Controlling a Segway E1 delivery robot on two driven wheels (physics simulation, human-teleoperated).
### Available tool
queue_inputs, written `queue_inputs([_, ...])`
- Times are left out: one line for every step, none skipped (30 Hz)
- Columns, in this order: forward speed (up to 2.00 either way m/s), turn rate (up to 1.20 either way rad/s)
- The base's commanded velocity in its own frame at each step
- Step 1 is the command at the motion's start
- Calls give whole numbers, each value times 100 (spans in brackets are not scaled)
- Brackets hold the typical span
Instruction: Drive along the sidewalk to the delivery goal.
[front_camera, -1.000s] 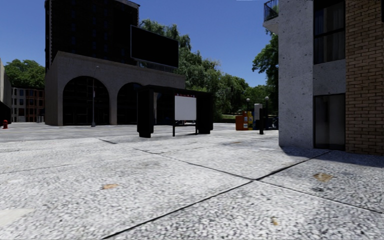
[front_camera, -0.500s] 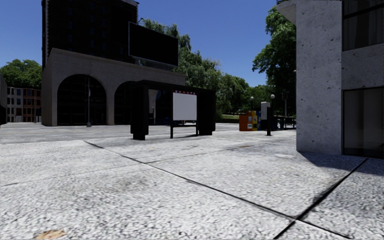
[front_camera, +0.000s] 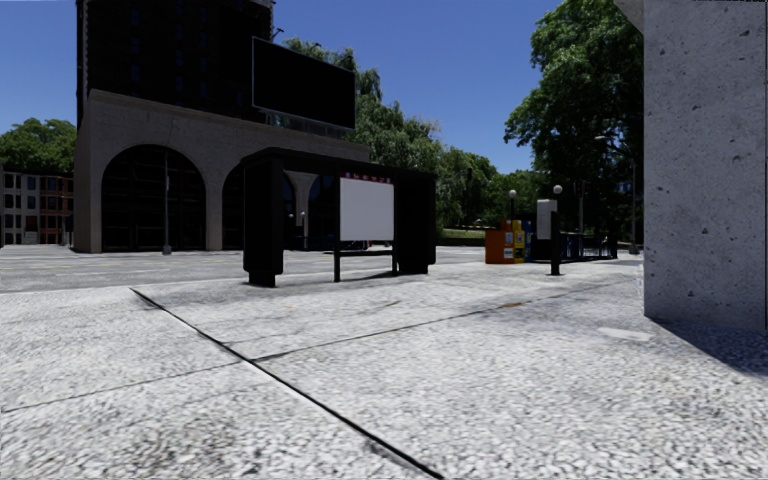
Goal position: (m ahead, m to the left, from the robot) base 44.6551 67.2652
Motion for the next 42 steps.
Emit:
queue_inputs([200,0])
queue_inputs([200,0])
queue_inputs([200,0])
queue_inputs([200,0])
queue_inputs([200,0])
queue_inputs([200,0])
queue_inputs([200,0])
queue_inputs([200,0])
queue_inputs([200,0])
queue_inputs([200,0])
queue_inputs([200,0])
queue_inputs([200,-16])
queue_inputs([200,-30])
queue_inputs([200,-30])
queue_inputs([200,-33])
queue_inputs([200,-33])
queue_inputs([200,-34])
queue_inputs([200,-35])
queue_inputs([200,-35])
queue_inputs([200,-37])
queue_inputs([200,-38])
queue_inputs([200,-45])
queue_inputs([200,-52])
queue_inputs([200,-54])
queue_inputs([200,-54])
queue_inputs([200,-54])
queue_inputs([200,-54])
queue_inputs([200,-54])
queue_inputs([200,-54])
queue_inputs([200,-54])
queue_inputs([200,-54])
queue_inputs([200,-54])
queue_inputs([200,-54])
queue_inputs([200,-54])
queue_inputs([200,-54])
queue_inputs([200,-54])
queue_inputs([200,-54])
queue_inputs([200,-54])
queue_inputs([200,-54])
queue_inputs([200,-54])
queue_inputs([200,-54])
queue_inputs([200,-54])
